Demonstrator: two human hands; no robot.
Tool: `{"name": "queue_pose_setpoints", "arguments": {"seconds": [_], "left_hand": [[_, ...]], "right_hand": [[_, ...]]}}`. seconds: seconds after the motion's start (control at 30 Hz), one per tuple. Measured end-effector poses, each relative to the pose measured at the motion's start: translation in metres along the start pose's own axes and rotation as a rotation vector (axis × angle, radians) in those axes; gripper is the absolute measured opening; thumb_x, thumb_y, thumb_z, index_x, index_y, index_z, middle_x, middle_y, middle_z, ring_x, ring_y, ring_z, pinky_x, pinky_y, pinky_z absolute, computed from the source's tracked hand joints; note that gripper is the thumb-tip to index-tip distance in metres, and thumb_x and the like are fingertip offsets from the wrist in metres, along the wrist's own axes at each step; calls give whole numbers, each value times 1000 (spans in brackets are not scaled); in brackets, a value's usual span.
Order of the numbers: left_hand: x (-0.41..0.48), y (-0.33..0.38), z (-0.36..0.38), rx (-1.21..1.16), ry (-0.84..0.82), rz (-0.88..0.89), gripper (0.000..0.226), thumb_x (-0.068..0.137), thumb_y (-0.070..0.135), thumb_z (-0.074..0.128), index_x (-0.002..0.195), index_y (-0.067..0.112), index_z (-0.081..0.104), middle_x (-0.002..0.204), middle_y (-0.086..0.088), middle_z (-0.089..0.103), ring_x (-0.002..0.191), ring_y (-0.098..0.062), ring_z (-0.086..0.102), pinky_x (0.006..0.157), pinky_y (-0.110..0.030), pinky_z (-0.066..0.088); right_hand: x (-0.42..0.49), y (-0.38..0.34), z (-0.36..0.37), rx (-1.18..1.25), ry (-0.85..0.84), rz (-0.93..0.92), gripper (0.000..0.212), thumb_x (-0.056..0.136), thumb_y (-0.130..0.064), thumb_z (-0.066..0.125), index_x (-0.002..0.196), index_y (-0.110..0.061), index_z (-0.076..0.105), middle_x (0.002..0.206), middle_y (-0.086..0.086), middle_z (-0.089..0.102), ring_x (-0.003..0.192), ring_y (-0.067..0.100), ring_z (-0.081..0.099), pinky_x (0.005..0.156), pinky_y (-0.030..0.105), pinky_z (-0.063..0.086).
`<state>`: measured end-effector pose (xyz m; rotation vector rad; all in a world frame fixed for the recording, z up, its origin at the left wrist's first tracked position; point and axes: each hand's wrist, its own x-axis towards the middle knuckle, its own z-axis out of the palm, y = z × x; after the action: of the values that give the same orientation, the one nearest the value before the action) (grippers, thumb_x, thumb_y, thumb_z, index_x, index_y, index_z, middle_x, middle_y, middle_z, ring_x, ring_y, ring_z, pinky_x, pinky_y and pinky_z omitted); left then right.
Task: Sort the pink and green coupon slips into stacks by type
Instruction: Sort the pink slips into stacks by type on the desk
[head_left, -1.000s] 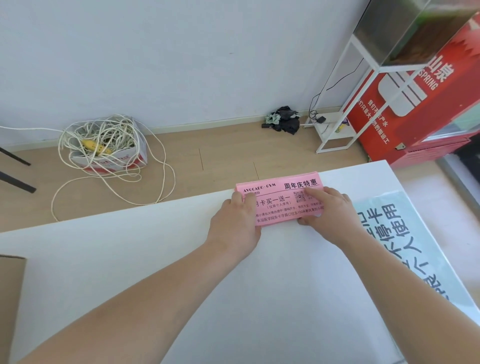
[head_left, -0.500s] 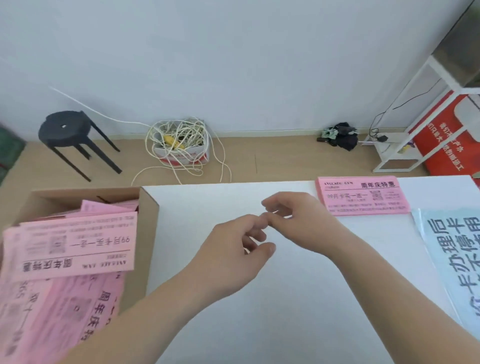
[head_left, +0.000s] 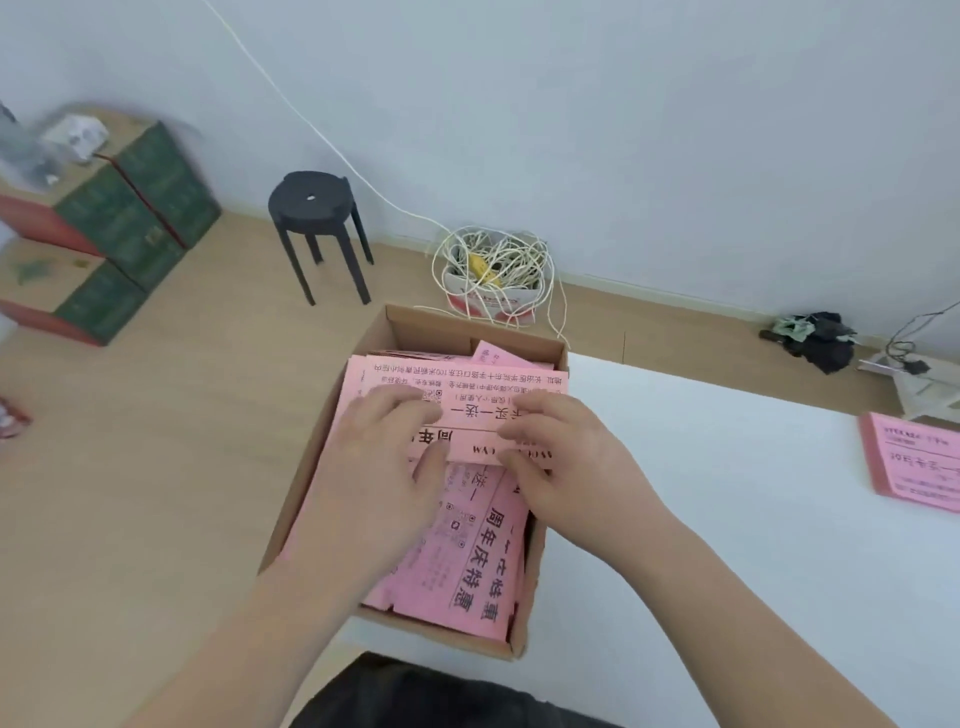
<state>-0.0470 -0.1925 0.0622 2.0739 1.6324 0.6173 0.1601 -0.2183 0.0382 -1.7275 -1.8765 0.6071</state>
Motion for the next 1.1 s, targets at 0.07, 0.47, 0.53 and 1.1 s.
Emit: {"name": "queue_pose_setpoints", "arguments": {"seconds": [0.07,0.47,0.53,1.1], "left_hand": [[11,-25,-4,158,28,71,39,82,17,79,120,19,70,134,0,60,126,-24,49,107,-38,42],[82,-32,-15,378,-393,211,101,73,48,85,156,32,31,141,9,39,143,-21,23,120,-44,25],[83,-31,-15,360,-277,250,74,78,38,82,144,29,49,127,7,46,134,-22,34,114,-41,31],[4,21,-27,-805,-231,-469,14,94,22,73,96,11,64,87,-4,78,82,-20,78,77,-50,63]], "right_hand": [[9,-2,1,-166,26,-81,25,86,-22,76,111,-21,75,141,1,59,139,23,47,106,42,49],[36,-1,-19,-253,-3,174,67,87,-31,76,148,-32,48,140,-13,48,132,10,36,110,33,39],[39,3,-26,-232,61,184,54,89,-24,73,140,-31,57,128,-12,53,125,12,43,99,32,44],[32,-37,-47,837,150,524,29,89,-15,79,114,-19,66,91,6,78,77,18,75,61,31,56]]}}
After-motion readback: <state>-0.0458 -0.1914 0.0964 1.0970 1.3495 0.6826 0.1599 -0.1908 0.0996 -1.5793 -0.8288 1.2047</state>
